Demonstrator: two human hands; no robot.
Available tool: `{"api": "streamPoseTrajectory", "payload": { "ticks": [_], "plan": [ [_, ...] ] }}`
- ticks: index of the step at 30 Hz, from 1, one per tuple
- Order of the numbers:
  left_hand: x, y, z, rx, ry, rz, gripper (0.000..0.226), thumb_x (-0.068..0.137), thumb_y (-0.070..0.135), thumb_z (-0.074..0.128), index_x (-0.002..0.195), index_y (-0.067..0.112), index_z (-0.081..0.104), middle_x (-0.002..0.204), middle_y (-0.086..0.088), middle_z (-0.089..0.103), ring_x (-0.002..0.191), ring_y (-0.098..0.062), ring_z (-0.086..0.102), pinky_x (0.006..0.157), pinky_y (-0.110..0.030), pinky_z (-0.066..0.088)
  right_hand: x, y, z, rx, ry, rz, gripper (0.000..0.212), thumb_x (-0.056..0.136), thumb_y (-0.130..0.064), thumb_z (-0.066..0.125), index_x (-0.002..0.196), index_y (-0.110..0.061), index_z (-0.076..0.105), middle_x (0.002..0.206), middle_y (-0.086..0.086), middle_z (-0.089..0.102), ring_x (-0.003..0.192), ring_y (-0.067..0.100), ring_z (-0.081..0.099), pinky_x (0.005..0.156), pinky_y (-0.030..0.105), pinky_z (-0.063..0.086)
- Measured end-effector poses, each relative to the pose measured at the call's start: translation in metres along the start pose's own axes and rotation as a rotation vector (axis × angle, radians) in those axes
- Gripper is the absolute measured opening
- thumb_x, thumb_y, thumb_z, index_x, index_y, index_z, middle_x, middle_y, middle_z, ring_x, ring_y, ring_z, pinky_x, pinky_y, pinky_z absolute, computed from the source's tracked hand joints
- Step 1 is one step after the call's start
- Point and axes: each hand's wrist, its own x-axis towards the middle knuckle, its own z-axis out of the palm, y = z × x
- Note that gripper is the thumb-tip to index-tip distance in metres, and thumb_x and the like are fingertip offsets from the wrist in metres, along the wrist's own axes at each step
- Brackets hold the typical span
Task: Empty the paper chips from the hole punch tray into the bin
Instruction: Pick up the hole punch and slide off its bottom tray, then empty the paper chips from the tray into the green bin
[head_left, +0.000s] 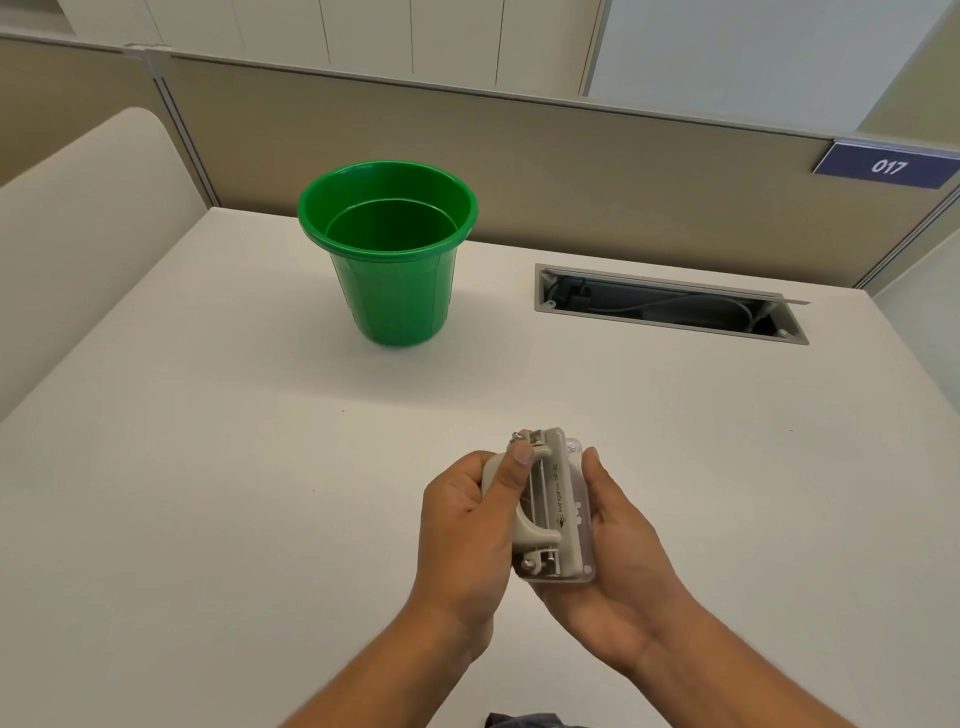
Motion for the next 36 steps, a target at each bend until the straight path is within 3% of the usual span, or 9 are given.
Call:
{"api": "streamPoseTrajectory", "payload": {
  "ticks": [2,7,10,13,18,22,25,31,36],
  "plan": [
    [0.0,0.001,-0.001,-0.071,-0.005,-0.055,0.043,0.073,0.054,0.068,0.076,0.011,0.07,0.066,0.002,0.064,0.053,-0.009,0.057,0.042,-0.014,0.041,0.0,0.0,-0.001,0.027,0.004,0.015,0.054,0.096,-0.054,0.043,0.106,-0.014,0.077,0.098,0.009,0.077,0.085,0.023,0.073,0.072,0.034,0.059],
    [0.001,-0.002,-0.004,-0.132,-0.027,-0.136,0.047,0.077,0.063,0.06,0.092,0.021,0.077,0.081,0.001,0.074,0.076,-0.017,0.066,0.066,-0.035,0.046,0.0,-0.001,-0.001,0.037,0.012,0.045,0.055,0.094,-0.053,0.045,0.115,-0.01,0.073,0.105,0.014,0.075,0.086,0.028,0.073,0.067,0.039,0.058],
    [0.002,-0.002,-0.004,-0.173,-0.001,-0.17,0.052,0.08,0.062,0.058,0.099,0.018,0.077,0.095,-0.006,0.078,0.086,-0.022,0.071,0.075,-0.038,0.052,-0.002,-0.002,0.001,0.045,0.031,0.053,0.056,0.09,-0.051,0.05,0.122,-0.01,0.069,0.119,0.014,0.072,0.101,0.028,0.071,0.086,0.041,0.056],
    [0.003,0.0,-0.004,-0.238,0.006,-0.204,0.052,0.085,0.059,0.056,0.102,0.015,0.077,0.105,-0.011,0.078,0.094,-0.024,0.074,0.079,-0.035,0.059,-0.004,-0.003,0.005,0.076,0.068,0.063,0.056,0.093,-0.049,0.05,0.132,-0.011,0.061,0.139,0.014,0.061,0.119,0.029,0.06,0.106,0.042,0.044],
    [0.004,0.0,-0.006,-0.387,-0.018,-0.277,0.045,0.087,0.056,0.056,0.093,0.019,0.08,0.104,-0.011,0.078,0.096,-0.024,0.075,0.078,-0.037,0.058,-0.004,-0.004,0.006,0.132,0.078,0.057,0.052,0.094,-0.048,0.05,0.128,-0.012,0.065,0.132,0.011,0.066,0.114,0.027,0.063,0.099,0.042,0.05],
    [0.005,-0.002,-0.009,-0.53,-0.028,-0.34,0.042,0.081,0.053,0.062,0.095,0.017,0.076,0.08,-0.007,0.078,0.073,-0.023,0.076,0.063,-0.033,0.06,-0.005,-0.004,0.006,0.171,0.062,0.069,0.049,0.09,-0.047,0.054,0.12,-0.013,0.071,0.107,0.014,0.073,0.096,0.027,0.068,0.091,0.042,0.055],
    [0.006,-0.005,-0.012,-0.569,-0.02,-0.361,0.043,0.085,0.053,0.06,0.104,0.015,0.069,0.073,-0.01,0.073,0.063,-0.023,0.072,0.059,-0.032,0.059,-0.006,-0.004,0.006,0.188,0.047,0.085,0.048,0.091,-0.047,0.053,0.12,-0.013,0.071,0.103,0.016,0.072,0.094,0.028,0.067,0.092,0.041,0.053],
    [0.009,-0.007,-0.016,-0.651,-0.048,-0.401,0.04,0.087,0.053,0.058,0.089,0.016,0.072,0.079,-0.012,0.066,0.058,-0.021,0.064,0.057,-0.029,0.057,-0.007,-0.004,0.008,0.201,0.024,0.094,0.048,0.091,-0.047,0.052,0.118,-0.013,0.072,0.1,0.016,0.073,0.089,0.027,0.066,0.093,0.039,0.049],
    [0.012,-0.009,-0.02,-0.779,-0.144,-0.472,0.045,0.089,0.055,0.053,0.1,0.015,0.071,0.079,-0.012,0.066,0.057,-0.02,0.063,0.048,-0.027,0.057,-0.006,-0.005,0.008,0.202,0.0,0.103,0.048,0.088,-0.047,0.052,0.12,-0.016,0.071,0.1,0.014,0.072,0.083,0.024,0.063,0.08,0.036,0.054]
  ]
}}
